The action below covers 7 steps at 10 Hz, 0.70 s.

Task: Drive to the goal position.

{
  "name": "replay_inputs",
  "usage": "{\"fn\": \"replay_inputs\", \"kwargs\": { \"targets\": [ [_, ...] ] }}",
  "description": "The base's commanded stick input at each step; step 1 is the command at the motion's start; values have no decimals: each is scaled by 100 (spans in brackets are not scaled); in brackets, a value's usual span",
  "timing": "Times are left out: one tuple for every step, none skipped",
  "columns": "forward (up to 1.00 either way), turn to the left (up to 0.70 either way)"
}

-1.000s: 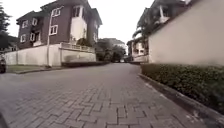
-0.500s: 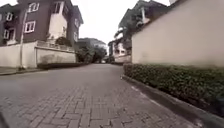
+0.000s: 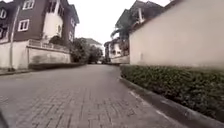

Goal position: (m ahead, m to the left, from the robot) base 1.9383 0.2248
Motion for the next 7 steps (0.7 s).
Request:
{"fn": "replay_inputs", "kwargs": {
  "targets": [
    [70,0],
    [70,0],
    [70,0],
    [70,0],
    [70,0],
    [70,0],
    [70,0]
  ]
}}
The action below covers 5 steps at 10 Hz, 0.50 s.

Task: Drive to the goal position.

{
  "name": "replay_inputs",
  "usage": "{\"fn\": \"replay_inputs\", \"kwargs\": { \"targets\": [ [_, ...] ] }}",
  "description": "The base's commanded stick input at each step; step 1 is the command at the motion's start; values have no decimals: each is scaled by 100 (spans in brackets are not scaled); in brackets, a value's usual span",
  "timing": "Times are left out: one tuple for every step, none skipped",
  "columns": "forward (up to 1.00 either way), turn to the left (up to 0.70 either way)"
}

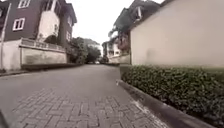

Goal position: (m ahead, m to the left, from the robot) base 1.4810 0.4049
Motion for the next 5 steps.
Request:
{"fn": "replay_inputs", "kwargs": {
  "targets": [
    [70,0],
    [70,0],
    [70,0],
    [70,0],
    [70,0]
  ]
}}
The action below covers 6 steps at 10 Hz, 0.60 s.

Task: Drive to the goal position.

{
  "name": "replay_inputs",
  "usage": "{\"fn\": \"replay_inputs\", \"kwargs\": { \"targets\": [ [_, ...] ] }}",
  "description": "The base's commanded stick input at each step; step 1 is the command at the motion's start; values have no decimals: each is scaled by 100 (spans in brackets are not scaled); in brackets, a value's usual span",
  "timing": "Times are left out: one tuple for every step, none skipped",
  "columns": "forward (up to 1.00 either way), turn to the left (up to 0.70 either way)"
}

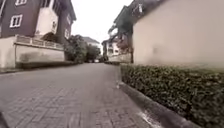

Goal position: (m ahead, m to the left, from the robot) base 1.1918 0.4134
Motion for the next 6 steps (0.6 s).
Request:
{"fn": "replay_inputs", "kwargs": {
  "targets": [
    [70,0],
    [70,0],
    [70,0],
    [70,0],
    [70,0],
    [70,0]
  ]
}}
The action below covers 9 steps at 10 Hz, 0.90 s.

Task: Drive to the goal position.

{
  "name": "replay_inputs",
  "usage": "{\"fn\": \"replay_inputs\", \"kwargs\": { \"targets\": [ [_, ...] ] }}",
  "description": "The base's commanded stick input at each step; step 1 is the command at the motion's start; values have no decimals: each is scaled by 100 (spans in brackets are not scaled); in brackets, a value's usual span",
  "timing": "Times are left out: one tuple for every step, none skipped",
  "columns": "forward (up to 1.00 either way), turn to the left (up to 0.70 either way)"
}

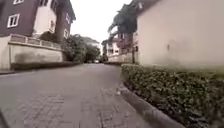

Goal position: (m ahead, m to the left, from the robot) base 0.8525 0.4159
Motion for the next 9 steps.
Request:
{"fn": "replay_inputs", "kwargs": {
  "targets": [
    [70,0],
    [70,3],
    [70,10],
    [70,17],
    [70,23],
    [70,30],
    [70,35],
    [70,35],
    [70,27]
  ]
}}
